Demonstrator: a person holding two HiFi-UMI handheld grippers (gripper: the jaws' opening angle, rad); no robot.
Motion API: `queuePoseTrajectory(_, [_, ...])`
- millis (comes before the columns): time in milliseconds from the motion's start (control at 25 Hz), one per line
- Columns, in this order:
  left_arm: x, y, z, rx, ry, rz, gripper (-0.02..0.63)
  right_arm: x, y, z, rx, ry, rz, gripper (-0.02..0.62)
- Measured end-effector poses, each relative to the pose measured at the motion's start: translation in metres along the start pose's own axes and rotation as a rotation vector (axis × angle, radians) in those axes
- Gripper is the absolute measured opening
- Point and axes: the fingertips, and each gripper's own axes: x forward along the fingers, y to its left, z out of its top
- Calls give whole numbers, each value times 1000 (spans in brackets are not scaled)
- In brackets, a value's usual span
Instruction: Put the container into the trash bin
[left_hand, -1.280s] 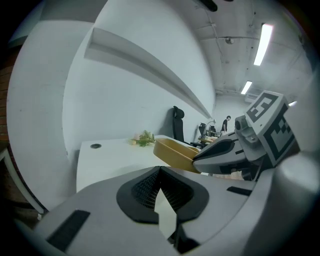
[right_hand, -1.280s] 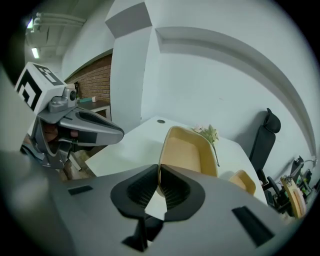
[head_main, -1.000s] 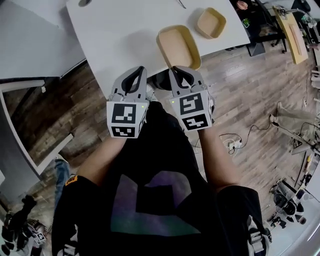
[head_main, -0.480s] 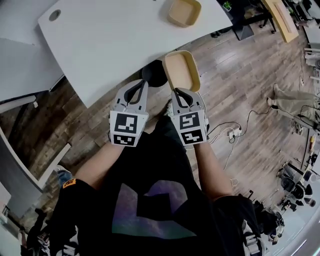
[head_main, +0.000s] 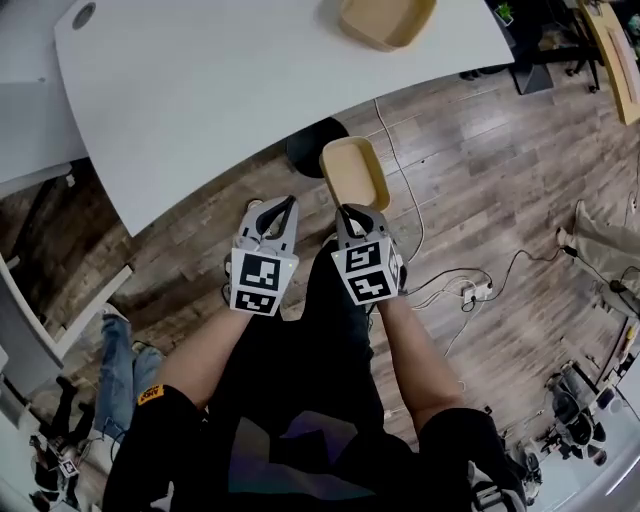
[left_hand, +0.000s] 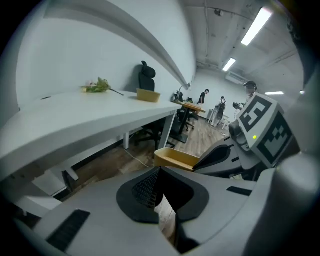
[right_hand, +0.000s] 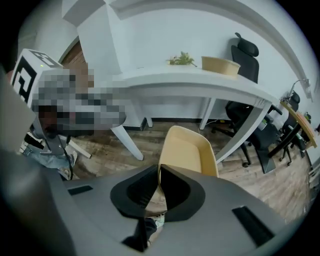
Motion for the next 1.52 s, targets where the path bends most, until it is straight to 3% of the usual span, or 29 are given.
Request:
queuePoseTrajectory(280, [61,36,-42,-35,43,65,9,109,-26,-15,-12,47,80,32])
queuePoseTrajectory(680, [112,61,-91,-125,45,116,9,183,-38,-30,-33,71,126,34])
queuePoseTrajectory(920, [130,74,-96,-165,26,117,9,228,-51,-38,-12,86,140,35])
queuePoseTrajectory(1400, [152,89,-84,-124,3,83,9,281,-65,-37,82,93,125,56])
queuePoseTrajectory(1520, [150,90,-78,-117,11,74,9,282,-71,-33,119,91,119,96])
